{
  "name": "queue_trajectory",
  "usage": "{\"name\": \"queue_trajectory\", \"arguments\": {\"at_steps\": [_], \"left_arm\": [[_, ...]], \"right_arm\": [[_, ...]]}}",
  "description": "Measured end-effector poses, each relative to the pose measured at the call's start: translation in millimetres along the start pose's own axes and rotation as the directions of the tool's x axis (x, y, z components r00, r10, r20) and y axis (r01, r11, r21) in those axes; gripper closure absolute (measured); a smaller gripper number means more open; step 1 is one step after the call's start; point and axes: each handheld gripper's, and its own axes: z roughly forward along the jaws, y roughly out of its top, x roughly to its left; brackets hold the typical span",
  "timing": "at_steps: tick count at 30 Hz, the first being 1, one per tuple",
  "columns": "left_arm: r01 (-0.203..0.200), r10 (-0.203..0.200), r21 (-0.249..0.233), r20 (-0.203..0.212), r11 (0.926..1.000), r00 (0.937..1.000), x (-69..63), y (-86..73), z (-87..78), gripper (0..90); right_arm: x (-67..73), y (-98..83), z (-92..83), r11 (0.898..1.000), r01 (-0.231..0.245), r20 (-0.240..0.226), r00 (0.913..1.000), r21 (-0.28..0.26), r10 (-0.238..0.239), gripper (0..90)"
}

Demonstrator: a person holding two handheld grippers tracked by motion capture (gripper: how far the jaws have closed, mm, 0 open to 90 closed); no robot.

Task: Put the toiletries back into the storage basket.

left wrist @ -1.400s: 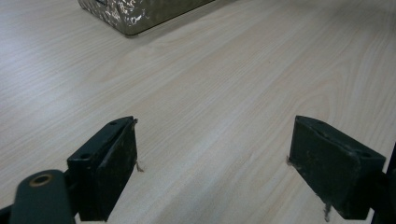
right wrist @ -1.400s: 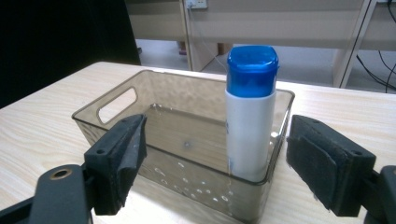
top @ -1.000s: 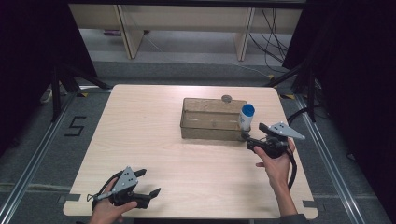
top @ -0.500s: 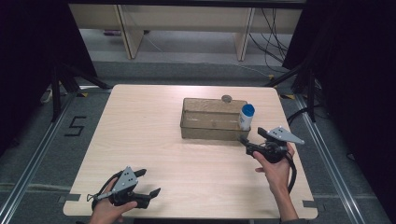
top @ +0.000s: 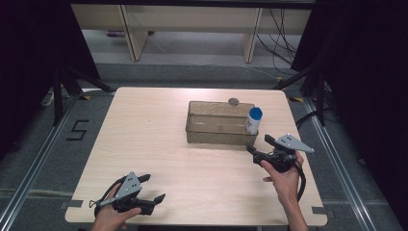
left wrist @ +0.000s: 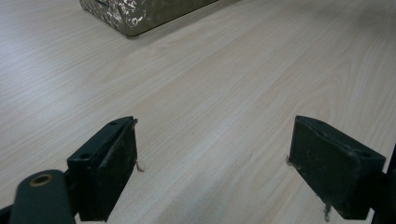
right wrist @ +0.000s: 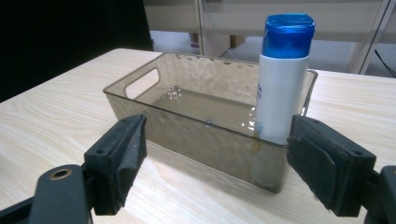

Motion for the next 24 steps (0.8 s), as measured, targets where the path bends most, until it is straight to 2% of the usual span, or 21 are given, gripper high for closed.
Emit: {"name": "queue_trajectory", "arguments": {"at_steps": [1, 3, 4, 7, 8, 12, 13, 14, 15, 16, 17, 18, 20, 24], "left_arm": [[-0.001, 0.001, 0.002, -0.001, 1.0, 1.0, 0.0, 0.0, -0.1, 14.7], [0.0, 0.0, 0.002, -0.001, 1.0, 1.0, 0.1, 0.0, -0.1, 14.7], [0.001, -0.001, -0.005, 0.004, 1.0, 1.0, 0.4, -0.2, 0.4, 14.6], [0.0, 0.0, -0.001, 0.008, 1.0, 1.0, 0.7, 0.0, 0.1, 14.7], [0.001, -0.001, -0.004, 0.002, 1.0, 1.0, 0.4, -0.1, 0.1, 14.7], [0.0, 0.0, -0.007, 0.005, 1.0, 1.0, 0.4, 0.0, -0.1, 14.6], [0.001, -0.001, -0.007, 0.005, 1.0, 1.0, 0.5, -0.1, 0.0, 14.7], [0.002, -0.002, -0.005, 0.001, 1.0, 1.0, 0.5, -0.1, -0.1, 14.7], [0.005, -0.005, -0.004, 0.007, 1.0, 1.0, 0.6, -0.2, 0.3, 14.7], [0.001, -0.001, -0.006, 0.0, 1.0, 1.0, 0.3, -0.2, 0.2, 14.7], [0.001, -0.001, -0.006, 0.0, 1.0, 1.0, 0.3, -0.2, 0.2, 14.7], [0.0, 0.0, -0.005, 0.002, 1.0, 1.0, 0.4, -0.1, 0.0, 14.7], [0.001, -0.001, -0.004, 0.0, 1.0, 1.0, 0.6, -0.1, 0.0, 14.7], [0.003, -0.003, -0.006, 0.0, 1.0, 1.0, 0.7, -0.2, 0.2, 14.7]], "right_arm": [[1.5, -0.2, -1.6, 1.0, -0.014, -0.006, 0.9999, 0.008, 0.014, 21.1], [1.5, -1.6, -2.0, 1.0, 0.014, -0.011, 0.9998, -0.006, -0.014, 21.1], [3.0, -2.3, -2.8, 1.0, -0.002, -0.013, 0.9999, 0.002, 0.002, 21.1], [3.7, -4.1, -3.3, 1.0, 0.003, -0.014, 0.9999, 0.006, -0.003, 21.2], [4.8, -4.6, -4.2, 1.0, -0.01, -0.013, 0.9999, 0.014, 0.011, 21.1], [4.4, -6.3, -4.9, 1.0, 0.007, -0.014, 0.9999, 0.009, -0.007, 21.2], [5.6, -6.5, -5.7, 1.0, -0.008, -0.02, 0.9998, 0.011, 0.008, 21.1], [5.7, -6.3, -7.8, 1.0, 0.001, -0.017, 0.9999, 0.015, -0.001, 21.0], [7.3, -7.1, -8.2, 1.0, -0.021, -0.026, 0.9994, 0.014, 0.022, 20.7], [5.7, -6.9, -8.8, 1.0, 0.004, -0.024, 0.9997, 0.012, -0.004, 20.1], [5.7, -6.9, -8.8, 1.0, 0.004, -0.024, 0.9997, 0.012, -0.004, 20.1], [8.2, -8.3, -10.3, 1.0, -0.023, -0.031, 0.9992, 0.02, 0.024, 18.3], [8.6, -8.8, -10.9, 0.999, -0.025, -0.03, 0.9992, 0.023, 0.026, 17.6], [8.7, -10.7, -12.6, 1.0, 0.001, -0.036, 0.9993, 0.008, 0.0, 15.5]]}}
